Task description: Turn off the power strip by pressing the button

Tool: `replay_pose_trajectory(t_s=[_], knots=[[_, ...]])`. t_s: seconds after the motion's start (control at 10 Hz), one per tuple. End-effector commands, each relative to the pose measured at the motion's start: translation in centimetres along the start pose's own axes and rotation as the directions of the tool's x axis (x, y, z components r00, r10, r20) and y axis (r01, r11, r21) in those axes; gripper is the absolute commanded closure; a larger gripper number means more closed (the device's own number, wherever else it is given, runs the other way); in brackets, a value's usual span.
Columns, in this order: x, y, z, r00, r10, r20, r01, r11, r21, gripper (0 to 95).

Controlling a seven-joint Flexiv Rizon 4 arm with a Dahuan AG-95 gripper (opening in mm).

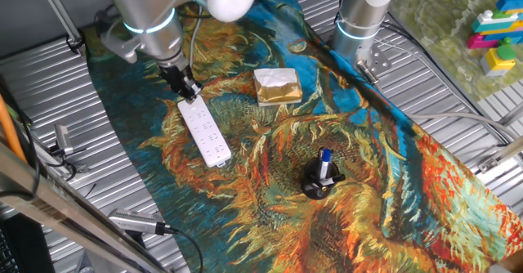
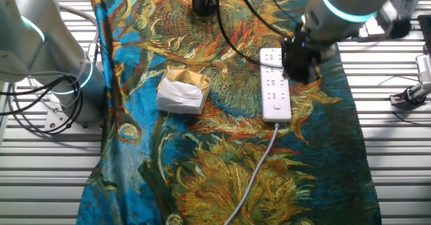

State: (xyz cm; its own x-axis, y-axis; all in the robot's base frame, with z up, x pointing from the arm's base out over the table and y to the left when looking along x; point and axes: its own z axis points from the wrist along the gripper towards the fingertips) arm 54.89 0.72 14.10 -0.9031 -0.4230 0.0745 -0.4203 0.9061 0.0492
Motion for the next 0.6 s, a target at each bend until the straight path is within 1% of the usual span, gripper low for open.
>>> replay_pose_trajectory(t_s=[0.1, 0.3, 0.6], knots=[[-1.14, 0.25, -0.29, 1.000, 0.009, -0.029, -0.009, 1.000, 0.002, 95.0], [-1.32, 0.39, -0.18, 0.999, 0.032, -0.028, -0.032, 0.999, 0.000, 95.0], [-1.33, 0.41, -0.18, 0.999, 0.019, -0.032, -0.019, 1.000, -0.003, 95.0]])
